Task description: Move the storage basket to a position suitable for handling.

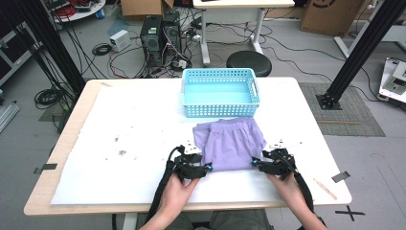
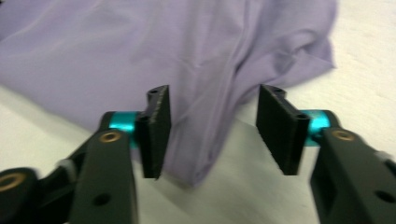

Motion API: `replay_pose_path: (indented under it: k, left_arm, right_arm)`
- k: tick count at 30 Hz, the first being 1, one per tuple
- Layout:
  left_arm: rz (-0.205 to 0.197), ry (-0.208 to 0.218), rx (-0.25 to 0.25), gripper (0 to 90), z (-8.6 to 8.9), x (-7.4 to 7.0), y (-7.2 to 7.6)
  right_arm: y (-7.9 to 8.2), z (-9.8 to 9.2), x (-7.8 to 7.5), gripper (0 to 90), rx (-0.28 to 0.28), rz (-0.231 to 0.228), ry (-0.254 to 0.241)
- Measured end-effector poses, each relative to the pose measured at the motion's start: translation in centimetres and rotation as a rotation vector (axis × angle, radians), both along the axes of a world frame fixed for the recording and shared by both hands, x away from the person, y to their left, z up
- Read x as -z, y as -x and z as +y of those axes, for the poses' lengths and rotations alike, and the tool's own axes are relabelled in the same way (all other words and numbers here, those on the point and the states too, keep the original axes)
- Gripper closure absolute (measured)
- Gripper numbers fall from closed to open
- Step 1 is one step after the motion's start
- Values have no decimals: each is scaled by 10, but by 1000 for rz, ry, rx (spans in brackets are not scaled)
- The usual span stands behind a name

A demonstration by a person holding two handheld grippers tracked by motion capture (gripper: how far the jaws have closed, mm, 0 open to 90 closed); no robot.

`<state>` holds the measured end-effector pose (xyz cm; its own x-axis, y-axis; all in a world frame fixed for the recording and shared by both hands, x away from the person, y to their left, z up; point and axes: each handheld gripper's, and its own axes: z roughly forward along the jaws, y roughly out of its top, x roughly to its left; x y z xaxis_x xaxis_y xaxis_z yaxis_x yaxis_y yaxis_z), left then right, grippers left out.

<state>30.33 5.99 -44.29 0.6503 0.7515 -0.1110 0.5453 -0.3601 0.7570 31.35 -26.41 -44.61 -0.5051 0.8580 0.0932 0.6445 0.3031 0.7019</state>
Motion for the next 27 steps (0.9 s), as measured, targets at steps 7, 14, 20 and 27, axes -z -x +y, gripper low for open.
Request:
replay_pose_path:
  k: [7, 14, 20, 27]
  left_arm:
    - [38, 22, 3, 469, -2, 4, -3]
    - [48, 58, 31, 700, -6, 5, -14]
    - [60, 63, 78, 813, -3, 4, -16]
    - [42, 24, 90, 820, 8, 0, -5]
  right_arm:
    - [-1, 2, 0, 569, -7, 18, -5]
    - [-1, 6, 1, 821, -37, 43, -44]
    - [4, 11, 0, 859, -51, 21, -30]
    - [18, 17, 0, 860, -91, 23, -50]
